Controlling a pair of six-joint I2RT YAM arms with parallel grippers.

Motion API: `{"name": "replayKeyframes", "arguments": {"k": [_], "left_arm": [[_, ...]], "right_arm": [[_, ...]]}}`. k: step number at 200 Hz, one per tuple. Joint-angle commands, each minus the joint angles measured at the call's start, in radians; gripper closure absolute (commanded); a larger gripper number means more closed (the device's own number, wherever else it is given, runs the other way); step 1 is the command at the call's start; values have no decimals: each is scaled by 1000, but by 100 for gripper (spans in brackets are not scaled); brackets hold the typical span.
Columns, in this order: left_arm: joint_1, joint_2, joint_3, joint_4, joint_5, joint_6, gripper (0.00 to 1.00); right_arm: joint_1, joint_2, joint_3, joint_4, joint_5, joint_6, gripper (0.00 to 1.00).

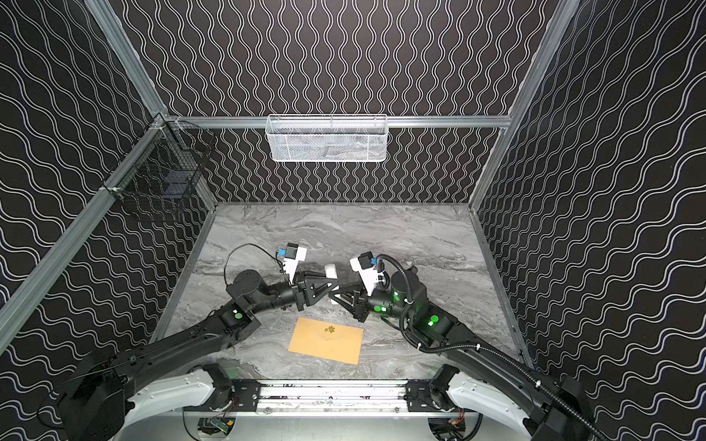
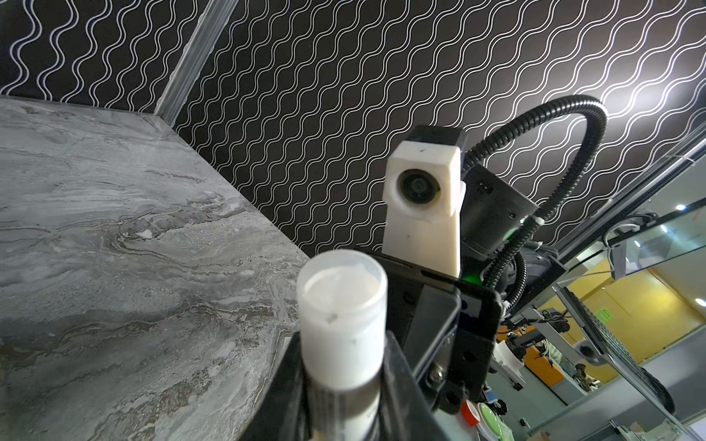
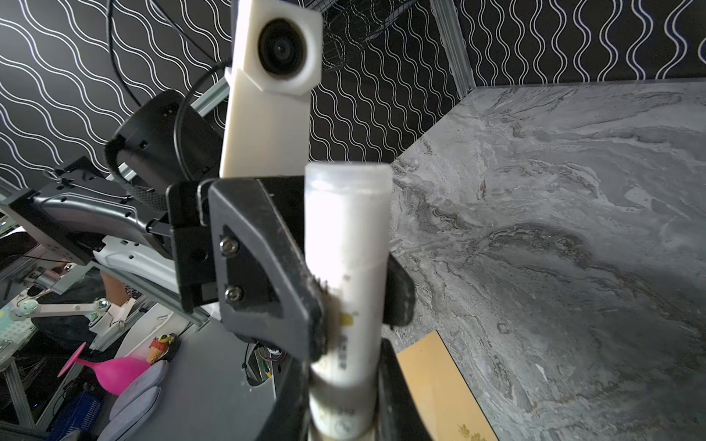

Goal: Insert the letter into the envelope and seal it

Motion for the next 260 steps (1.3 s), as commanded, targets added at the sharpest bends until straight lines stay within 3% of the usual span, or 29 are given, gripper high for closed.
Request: {"name": "replayKeyframes", "arguments": {"k": [1, 14, 24, 41, 54, 81, 128, 175, 260], "left_arm": [[-2, -12, 10, -15, 8, 29, 71], [-2, -40, 11, -86, -24, 56, 43], [-1, -69, 14, -165, -60, 88, 27], [0, -127, 23, -326, -149, 151, 8], [1, -161, 32, -424, -202, 195, 2], [3, -173, 65, -583, -260, 257, 1], [3, -150, 91, -740, -350, 289, 1], [6, -99, 101, -809, -397, 288, 1], [30, -91, 70, -809, -384, 273, 1]], "right_arm": [[-3, 10, 19, -29, 47, 22, 92], [-27, 10, 11, -71, 75, 30, 93], [-66, 9, -3, -106, 85, 43, 95], [-147, 6, -23, -192, 120, 61, 98], [-203, 16, -30, -268, 156, 60, 99], [-288, 103, -17, -406, 232, 42, 98], [-327, 276, 21, -503, 329, -8, 98], [-347, 388, 36, -510, 335, -34, 97], [-361, 521, 46, -512, 352, -43, 90]]}}
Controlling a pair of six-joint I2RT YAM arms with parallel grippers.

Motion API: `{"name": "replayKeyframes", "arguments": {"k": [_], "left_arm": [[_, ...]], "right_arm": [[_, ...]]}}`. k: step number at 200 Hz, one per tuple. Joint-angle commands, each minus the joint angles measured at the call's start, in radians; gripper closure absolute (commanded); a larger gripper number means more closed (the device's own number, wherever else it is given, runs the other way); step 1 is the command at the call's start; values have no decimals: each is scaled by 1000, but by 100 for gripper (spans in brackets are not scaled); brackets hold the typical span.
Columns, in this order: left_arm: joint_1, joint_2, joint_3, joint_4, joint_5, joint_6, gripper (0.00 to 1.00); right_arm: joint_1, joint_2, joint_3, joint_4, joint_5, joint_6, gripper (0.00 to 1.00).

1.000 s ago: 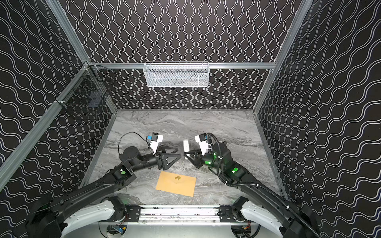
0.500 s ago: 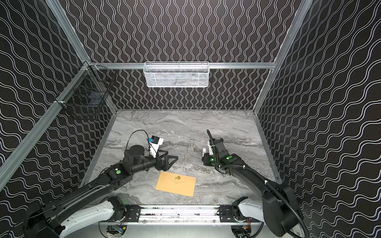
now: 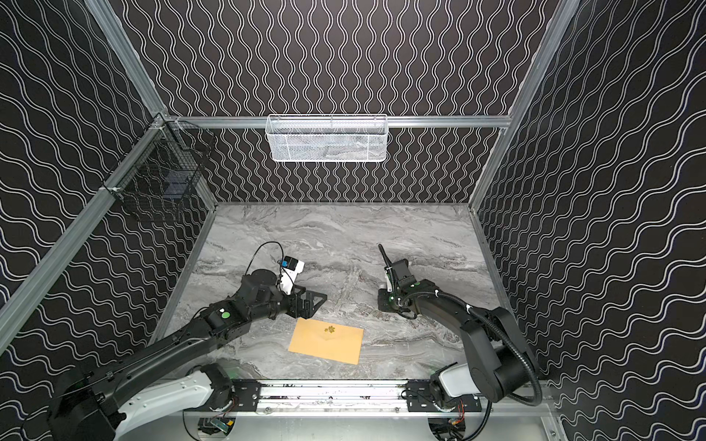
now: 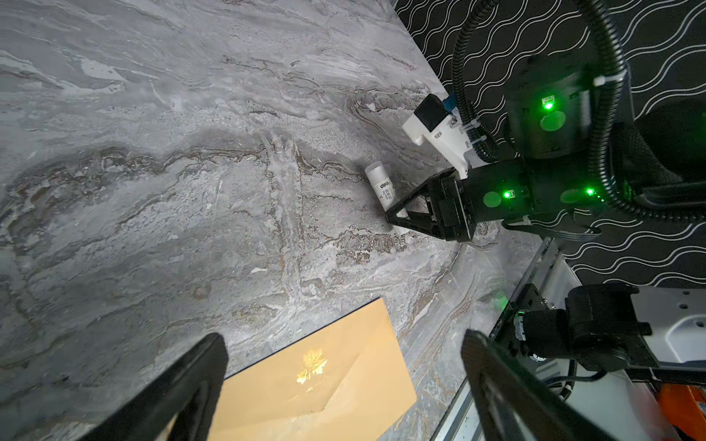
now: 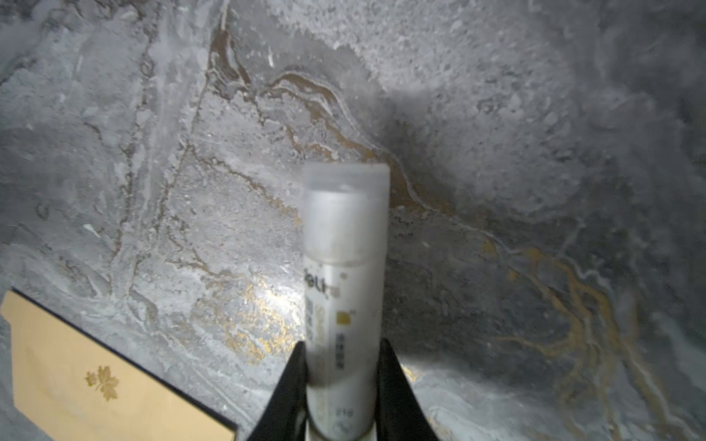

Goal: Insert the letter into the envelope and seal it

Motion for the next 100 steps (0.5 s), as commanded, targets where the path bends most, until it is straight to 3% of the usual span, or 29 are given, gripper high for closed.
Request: {"name": "replayKeyframes", "arguments": {"k": [1, 100], "left_arm": [[8, 2, -6, 17, -1, 7, 1], [33, 9, -11, 22, 11, 4, 1]], "right_arm": [[0, 16, 11, -14, 22, -3, 90], [-1, 52, 6, -32, 43, -3, 68]]}}
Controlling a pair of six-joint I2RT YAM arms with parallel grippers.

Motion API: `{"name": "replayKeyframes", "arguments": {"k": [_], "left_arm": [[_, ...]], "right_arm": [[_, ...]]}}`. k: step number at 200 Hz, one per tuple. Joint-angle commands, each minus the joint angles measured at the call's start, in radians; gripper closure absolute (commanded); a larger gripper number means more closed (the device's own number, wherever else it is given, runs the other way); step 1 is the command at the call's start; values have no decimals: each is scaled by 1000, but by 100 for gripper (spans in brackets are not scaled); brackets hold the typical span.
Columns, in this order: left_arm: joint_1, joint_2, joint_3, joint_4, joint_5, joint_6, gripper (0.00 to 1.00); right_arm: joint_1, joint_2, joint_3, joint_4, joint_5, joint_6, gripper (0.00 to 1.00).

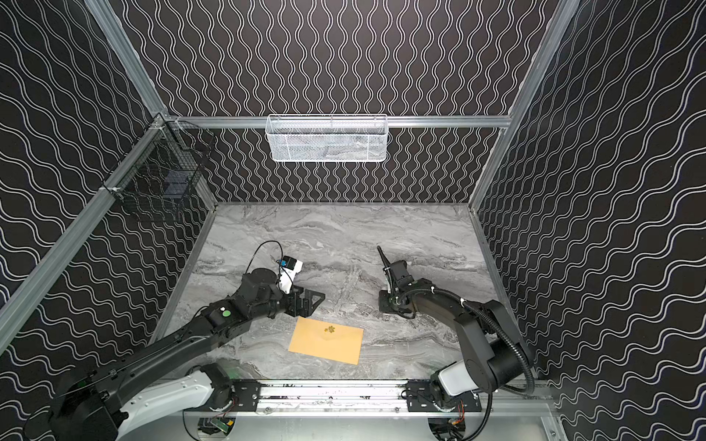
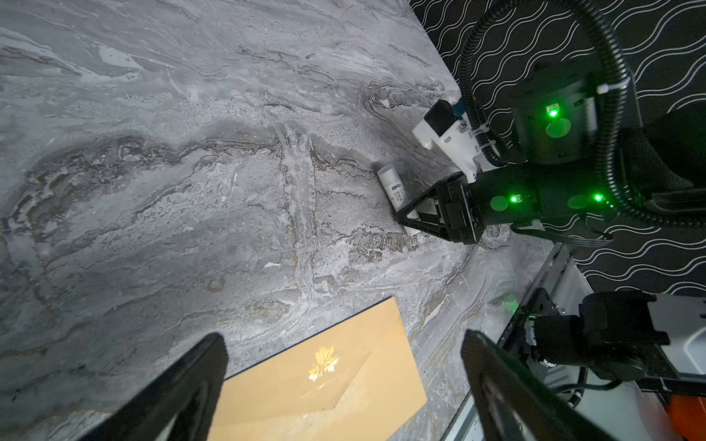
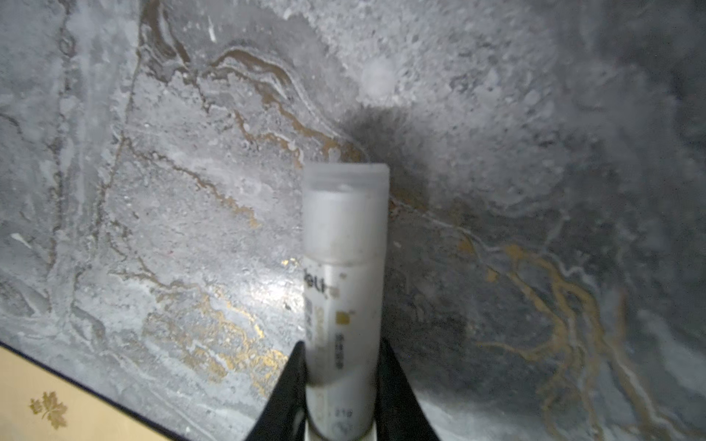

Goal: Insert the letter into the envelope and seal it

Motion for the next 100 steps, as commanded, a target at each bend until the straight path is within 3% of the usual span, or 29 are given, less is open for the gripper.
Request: {"name": "replayKeyframes", "arguments": {"k": [1, 100], "left_arm": [[6, -4, -8, 27, 3, 3, 1], [15, -5, -27, 47, 16, -11, 1]], "right_arm": [[0, 8, -1, -16, 3, -3, 68], [0, -4, 7, -31, 4, -4, 56]]}}
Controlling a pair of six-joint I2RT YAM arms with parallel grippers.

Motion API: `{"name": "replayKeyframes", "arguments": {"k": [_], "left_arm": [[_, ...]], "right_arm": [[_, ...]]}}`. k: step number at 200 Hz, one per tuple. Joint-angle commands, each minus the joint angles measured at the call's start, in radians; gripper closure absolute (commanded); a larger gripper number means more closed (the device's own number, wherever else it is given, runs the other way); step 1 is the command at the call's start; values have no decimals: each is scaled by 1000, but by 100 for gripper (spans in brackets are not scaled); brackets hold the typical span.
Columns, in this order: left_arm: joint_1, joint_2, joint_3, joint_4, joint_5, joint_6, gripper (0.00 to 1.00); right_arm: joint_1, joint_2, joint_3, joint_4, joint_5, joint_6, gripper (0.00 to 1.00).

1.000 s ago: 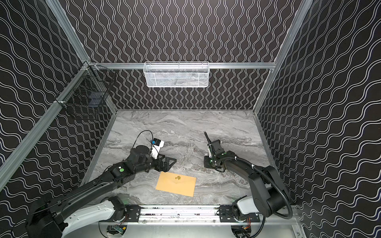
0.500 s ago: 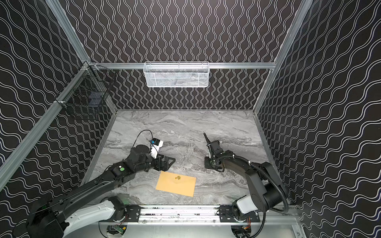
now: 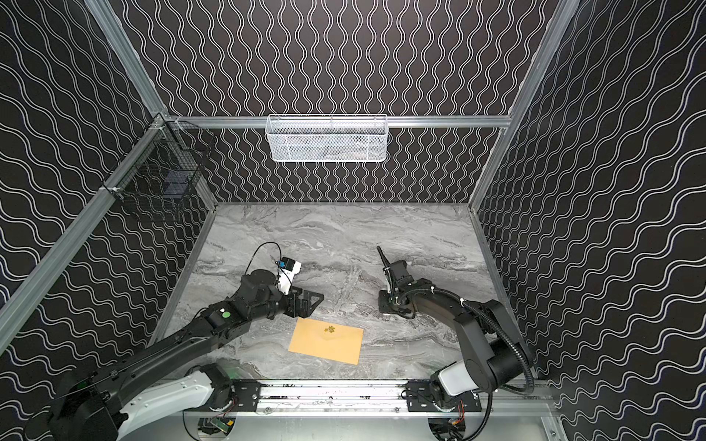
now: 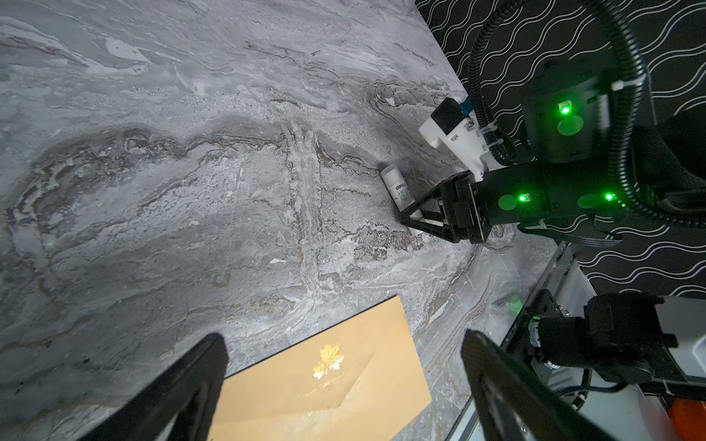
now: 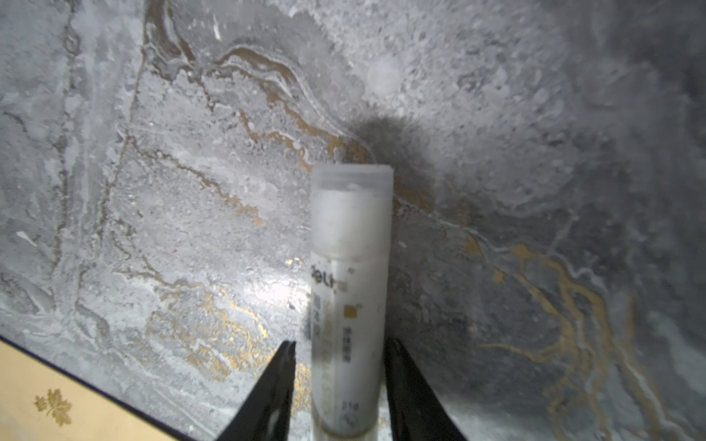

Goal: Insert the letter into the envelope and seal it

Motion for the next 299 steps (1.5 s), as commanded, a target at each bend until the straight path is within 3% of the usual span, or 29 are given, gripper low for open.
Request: {"name": "replayKeyframes", "arguments": {"k": [1, 47, 87, 143, 182, 299], "left_arm": [[4, 2, 1, 32, 10, -7, 1], [3, -7, -16, 24, -2, -23, 1], [6, -2, -37, -21, -27, -41, 1], [19, -16, -114, -118, -81, -131, 1], [34, -25, -162, -142, -72, -178, 1], [53, -120, -183, -210, -105, -178, 1]], "right_arm": [[-1, -2, 6, -32, 4, -4, 56], [1, -45, 21, -65, 6, -6, 49], [31, -196, 20, -122, -5, 35, 44], [319, -405, -135, -32, -23, 311, 44], [431, -364, -224, 121, -24, 410, 44], [447, -188, -208, 217, -46, 368, 45]]}}
